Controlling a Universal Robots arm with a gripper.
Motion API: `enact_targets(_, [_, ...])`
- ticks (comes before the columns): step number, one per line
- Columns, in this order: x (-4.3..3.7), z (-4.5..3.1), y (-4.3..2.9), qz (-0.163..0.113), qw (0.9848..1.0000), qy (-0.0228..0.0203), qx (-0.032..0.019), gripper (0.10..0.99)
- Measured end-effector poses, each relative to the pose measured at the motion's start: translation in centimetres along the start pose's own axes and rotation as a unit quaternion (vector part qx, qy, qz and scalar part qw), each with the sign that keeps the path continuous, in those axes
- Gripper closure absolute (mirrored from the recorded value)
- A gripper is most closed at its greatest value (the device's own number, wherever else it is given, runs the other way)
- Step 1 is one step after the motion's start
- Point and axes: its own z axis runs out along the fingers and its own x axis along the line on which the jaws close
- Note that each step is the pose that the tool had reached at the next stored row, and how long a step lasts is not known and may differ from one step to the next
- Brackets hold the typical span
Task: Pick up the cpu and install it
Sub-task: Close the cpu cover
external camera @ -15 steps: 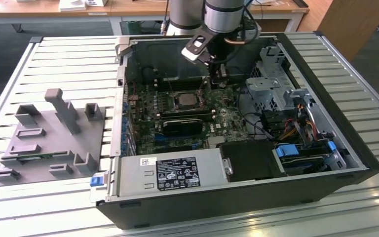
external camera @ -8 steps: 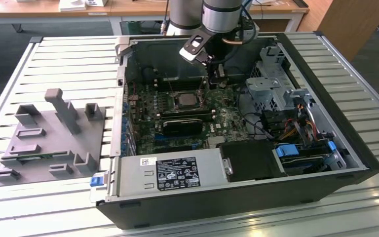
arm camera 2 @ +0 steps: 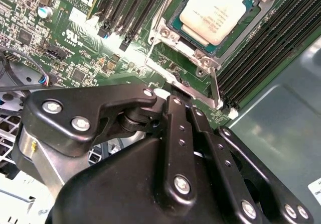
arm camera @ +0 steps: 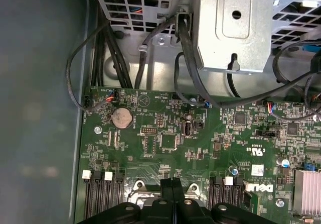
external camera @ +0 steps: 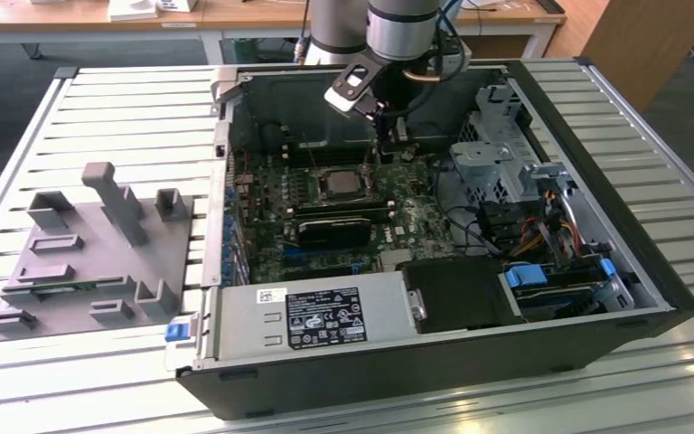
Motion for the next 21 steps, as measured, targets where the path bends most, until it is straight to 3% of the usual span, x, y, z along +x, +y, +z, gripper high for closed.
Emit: enact_targets(21, [0.06,0.13,-0.96,0.000,1.0000,0.0000,0.0000,0.980])
